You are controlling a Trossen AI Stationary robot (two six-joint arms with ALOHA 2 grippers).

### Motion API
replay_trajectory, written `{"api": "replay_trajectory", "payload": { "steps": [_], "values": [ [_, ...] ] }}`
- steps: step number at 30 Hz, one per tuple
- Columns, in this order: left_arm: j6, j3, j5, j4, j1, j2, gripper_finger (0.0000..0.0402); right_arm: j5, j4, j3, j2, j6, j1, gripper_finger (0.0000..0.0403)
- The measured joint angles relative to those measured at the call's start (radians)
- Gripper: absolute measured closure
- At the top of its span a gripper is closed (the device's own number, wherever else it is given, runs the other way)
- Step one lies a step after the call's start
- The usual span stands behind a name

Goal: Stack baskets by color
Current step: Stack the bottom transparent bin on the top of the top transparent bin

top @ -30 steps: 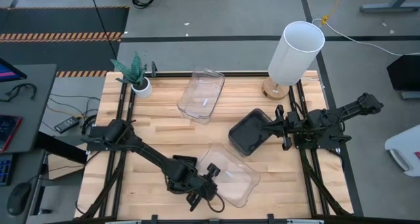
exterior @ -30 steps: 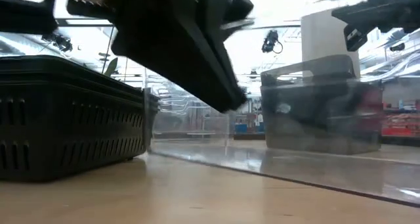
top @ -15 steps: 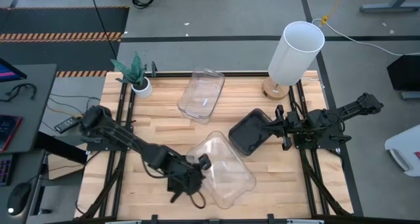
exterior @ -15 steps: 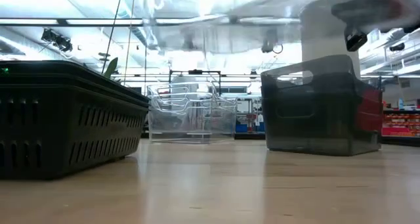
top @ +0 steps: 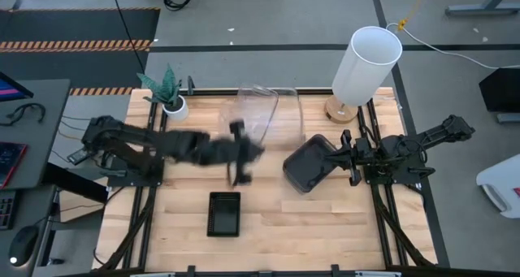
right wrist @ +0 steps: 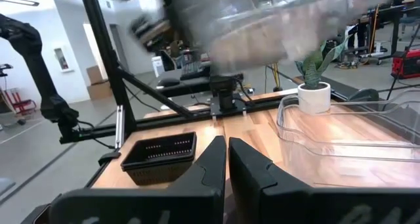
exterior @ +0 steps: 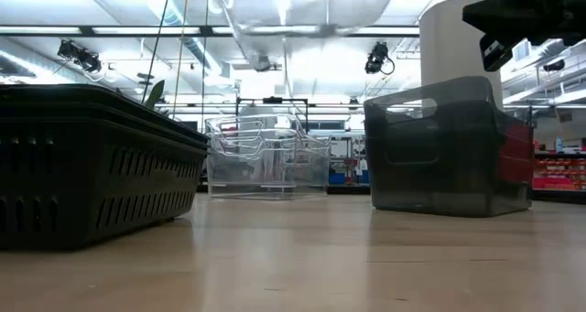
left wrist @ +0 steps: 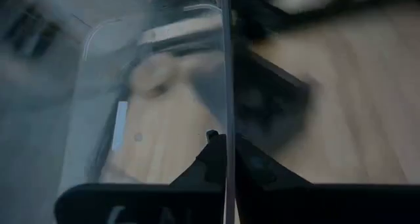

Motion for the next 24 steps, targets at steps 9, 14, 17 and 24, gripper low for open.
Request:
{"api": "replay_trajectory", "payload": {
  "steps": [9,14,17,24],
  "values": [
    [-0.499,0.000,0.120,0.124,0.343,0.023,0.0381,0.000,0.000,0.000,0.000,0.000,0.000,0.0378],
    [-0.698,0.000,0.203,0.111,0.439,0.037,0.0386,0.000,0.002,0.000,0.000,0.000,0.000,0.0379],
    [-0.791,0.000,0.217,0.083,0.448,0.040,0.0387,0.000,0.000,0.001,0.000,0.000,0.000,0.0380],
    [-0.888,0.000,0.087,0.073,0.402,0.044,0.0387,0.000,0.005,0.001,0.000,0.000,0.000,0.0380]
  ]
}}
